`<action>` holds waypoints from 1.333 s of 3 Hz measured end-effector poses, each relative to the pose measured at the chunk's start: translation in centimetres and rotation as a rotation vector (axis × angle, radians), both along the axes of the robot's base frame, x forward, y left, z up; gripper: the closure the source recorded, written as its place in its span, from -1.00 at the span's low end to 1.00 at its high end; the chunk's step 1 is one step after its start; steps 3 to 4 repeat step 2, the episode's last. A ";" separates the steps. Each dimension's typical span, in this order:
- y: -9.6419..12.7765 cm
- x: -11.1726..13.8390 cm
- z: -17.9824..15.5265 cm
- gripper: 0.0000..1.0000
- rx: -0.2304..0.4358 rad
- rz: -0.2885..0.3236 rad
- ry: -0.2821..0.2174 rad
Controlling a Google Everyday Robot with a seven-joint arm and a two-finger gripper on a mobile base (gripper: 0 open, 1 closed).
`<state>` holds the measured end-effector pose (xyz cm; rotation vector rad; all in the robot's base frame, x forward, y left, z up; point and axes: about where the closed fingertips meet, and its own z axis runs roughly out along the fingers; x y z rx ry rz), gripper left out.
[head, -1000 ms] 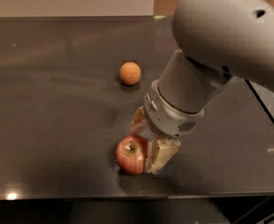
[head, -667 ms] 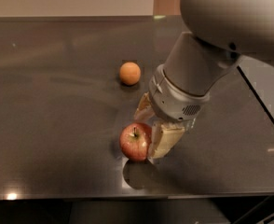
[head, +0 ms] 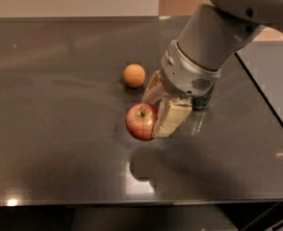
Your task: Pick apple
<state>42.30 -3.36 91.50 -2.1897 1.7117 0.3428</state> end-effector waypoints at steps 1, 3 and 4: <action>0.5 1.4 0.9 1.00 0.043 -0.023 0.007; 0.5 1.4 0.9 1.00 0.043 -0.023 0.007; 0.5 1.4 0.9 1.00 0.043 -0.023 0.007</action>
Offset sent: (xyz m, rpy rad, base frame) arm 0.0124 0.0043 0.0071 0.0375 0.0078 -0.0206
